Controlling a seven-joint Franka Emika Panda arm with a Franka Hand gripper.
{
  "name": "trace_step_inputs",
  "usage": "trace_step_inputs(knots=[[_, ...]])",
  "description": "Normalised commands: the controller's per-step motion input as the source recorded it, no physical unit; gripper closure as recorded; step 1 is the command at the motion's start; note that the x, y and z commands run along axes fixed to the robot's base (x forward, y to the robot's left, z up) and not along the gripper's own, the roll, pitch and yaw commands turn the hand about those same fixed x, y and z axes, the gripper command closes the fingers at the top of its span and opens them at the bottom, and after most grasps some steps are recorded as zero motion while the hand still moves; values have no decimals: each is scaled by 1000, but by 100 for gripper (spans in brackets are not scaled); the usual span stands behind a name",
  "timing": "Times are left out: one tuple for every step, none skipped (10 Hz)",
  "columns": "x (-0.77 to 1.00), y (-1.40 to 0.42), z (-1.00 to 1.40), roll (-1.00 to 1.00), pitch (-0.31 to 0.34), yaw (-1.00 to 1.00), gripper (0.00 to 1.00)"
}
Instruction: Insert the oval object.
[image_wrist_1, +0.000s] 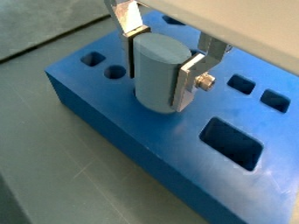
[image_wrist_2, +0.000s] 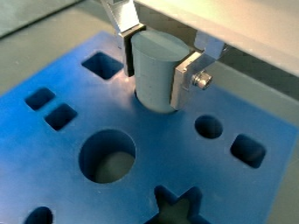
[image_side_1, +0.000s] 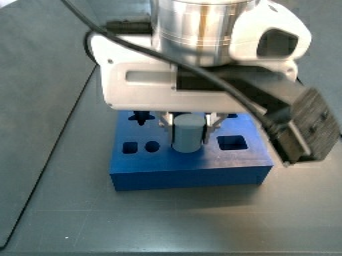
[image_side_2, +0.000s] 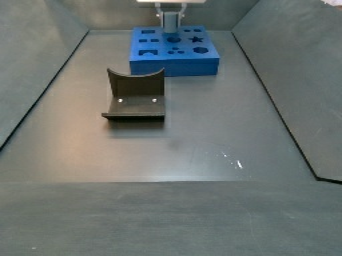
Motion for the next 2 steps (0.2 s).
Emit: trace_step_inputs(knots=[[89,0,-91,-60,0,-91,100],[69,0,0,-9,51,0,100]])
